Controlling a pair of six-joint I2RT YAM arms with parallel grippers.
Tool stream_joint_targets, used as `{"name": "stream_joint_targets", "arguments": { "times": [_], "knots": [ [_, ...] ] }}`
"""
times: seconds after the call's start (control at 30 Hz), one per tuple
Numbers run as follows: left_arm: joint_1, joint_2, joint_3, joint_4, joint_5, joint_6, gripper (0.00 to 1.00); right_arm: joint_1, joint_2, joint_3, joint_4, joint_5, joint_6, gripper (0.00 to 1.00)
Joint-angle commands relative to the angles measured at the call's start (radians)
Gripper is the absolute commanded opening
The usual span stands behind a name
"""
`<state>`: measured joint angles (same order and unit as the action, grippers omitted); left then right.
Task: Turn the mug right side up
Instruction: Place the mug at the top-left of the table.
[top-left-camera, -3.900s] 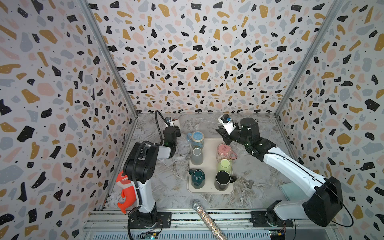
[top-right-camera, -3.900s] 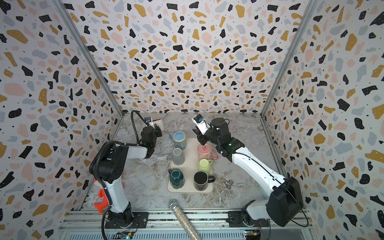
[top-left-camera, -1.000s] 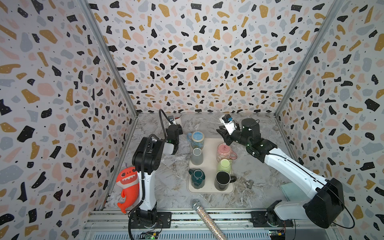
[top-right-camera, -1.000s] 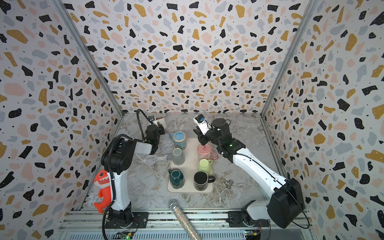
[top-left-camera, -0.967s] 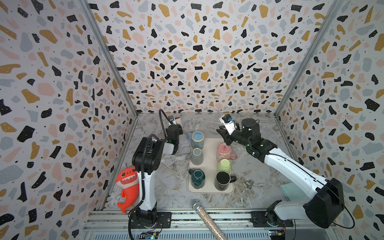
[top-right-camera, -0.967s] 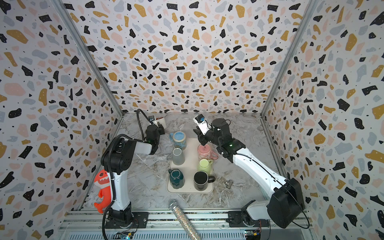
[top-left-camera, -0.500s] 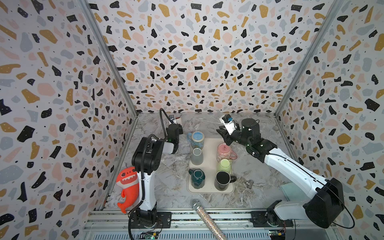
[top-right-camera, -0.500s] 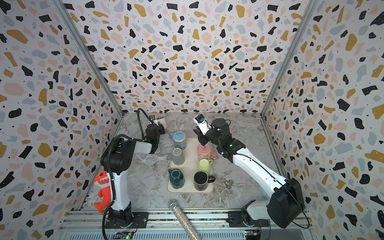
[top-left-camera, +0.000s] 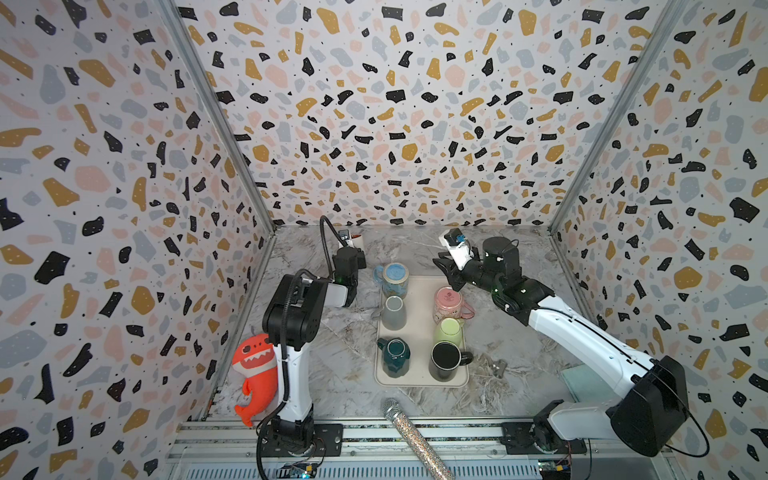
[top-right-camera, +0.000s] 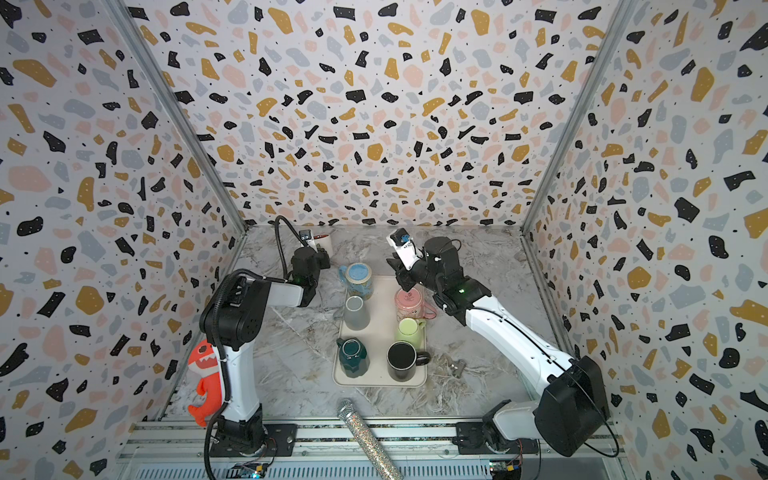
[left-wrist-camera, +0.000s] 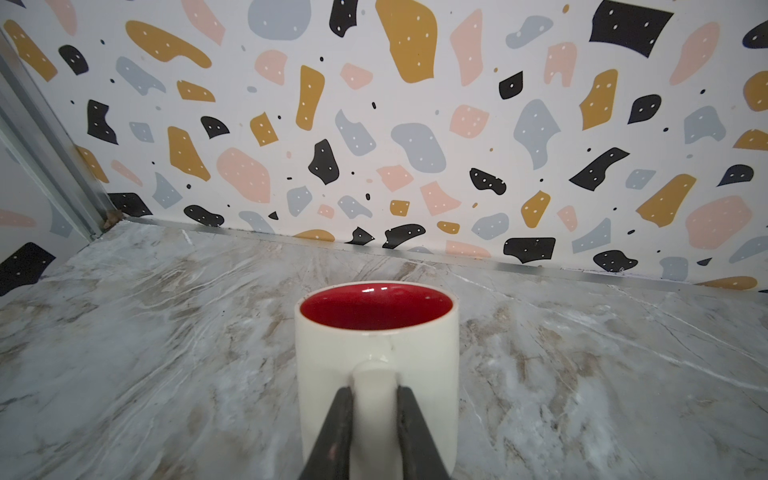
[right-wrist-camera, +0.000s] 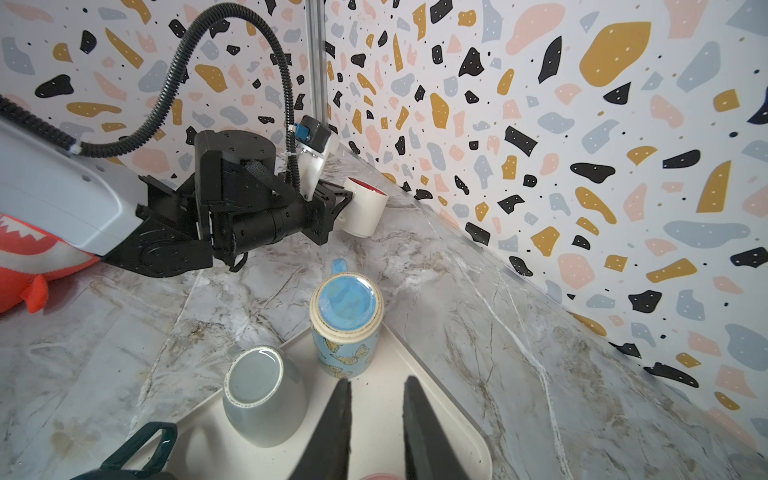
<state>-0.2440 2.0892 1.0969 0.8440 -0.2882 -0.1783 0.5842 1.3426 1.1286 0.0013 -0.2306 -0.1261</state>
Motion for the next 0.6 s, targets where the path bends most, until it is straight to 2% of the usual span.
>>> {"name": "stream_joint_targets", "arguments": {
  "times": [0.0, 0.57],
  "knots": [
    [-0.003, -0.035, 0.024, -0.023, 0.017, 0.007, 0.16, -0.002, -0.041, -0.004, 0.01, 0.002, 0.016, 0.24],
    [-0.003, -0.035, 0.035, -0.05, 0.014, 0.008, 0.22, -0.003, -0.048, -0.012, 0.012, 0.006, 0.023, 0.24]
  ]
}}
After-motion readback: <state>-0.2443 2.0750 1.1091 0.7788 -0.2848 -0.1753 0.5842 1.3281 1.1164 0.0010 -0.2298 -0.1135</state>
